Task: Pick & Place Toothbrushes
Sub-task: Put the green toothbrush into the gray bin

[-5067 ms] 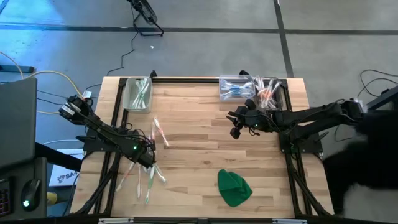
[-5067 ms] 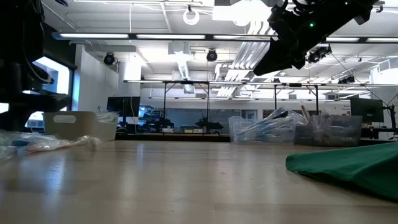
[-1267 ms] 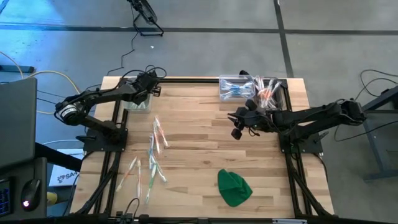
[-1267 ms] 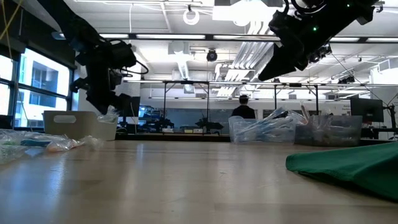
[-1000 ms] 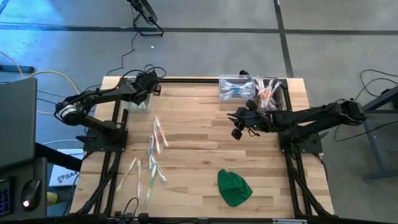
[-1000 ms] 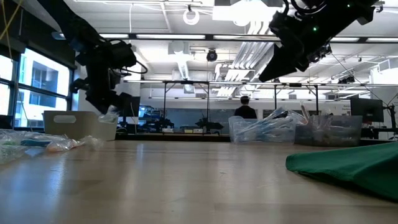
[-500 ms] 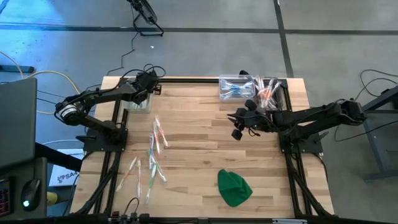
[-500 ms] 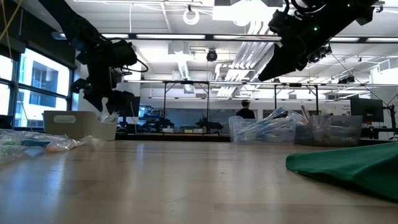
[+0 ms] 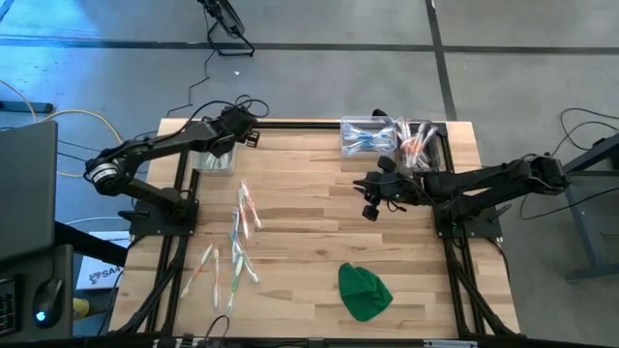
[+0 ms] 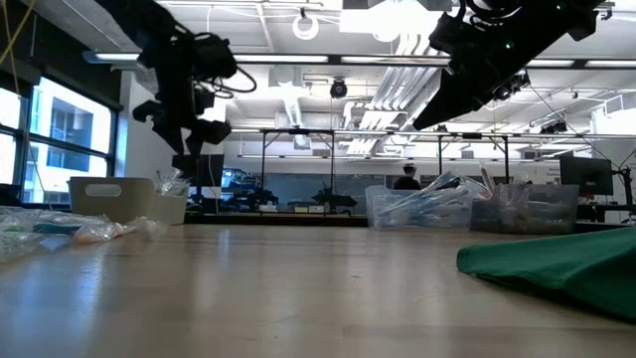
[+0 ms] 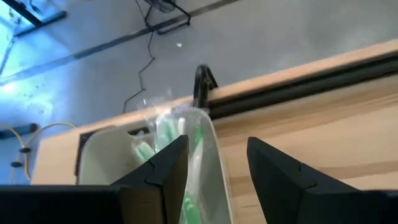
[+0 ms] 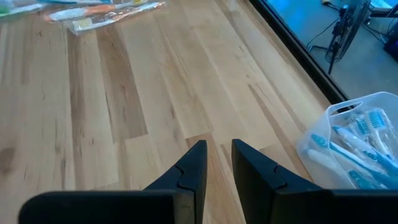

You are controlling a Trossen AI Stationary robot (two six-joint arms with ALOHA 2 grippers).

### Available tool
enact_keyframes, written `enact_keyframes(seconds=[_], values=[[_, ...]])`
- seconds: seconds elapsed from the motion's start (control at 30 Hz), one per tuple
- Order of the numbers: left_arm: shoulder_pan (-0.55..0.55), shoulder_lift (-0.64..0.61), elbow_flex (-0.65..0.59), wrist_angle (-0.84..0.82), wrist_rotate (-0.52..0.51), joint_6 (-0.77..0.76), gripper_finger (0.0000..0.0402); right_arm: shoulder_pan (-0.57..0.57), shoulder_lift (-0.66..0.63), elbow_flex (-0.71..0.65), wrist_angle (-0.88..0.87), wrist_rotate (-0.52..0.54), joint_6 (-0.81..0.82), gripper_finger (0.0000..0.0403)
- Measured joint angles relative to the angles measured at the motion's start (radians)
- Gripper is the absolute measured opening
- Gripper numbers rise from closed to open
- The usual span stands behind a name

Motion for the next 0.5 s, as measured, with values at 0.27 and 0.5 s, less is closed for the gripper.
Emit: enact_keyframes(seconds=[0.27,0.5], values=[[-0.078,0.000,0.116,-0.169,-0.105,-0.003,0.0159,0.000,0.000,0.000,0.010,0.001,-0.007,0.0066],[-0.138,0.000,0.152,-0.265,-0.116,-0.035,0.0159,0.000,0.000,0.000,0.010,0.001,-0.005,0.0066]])
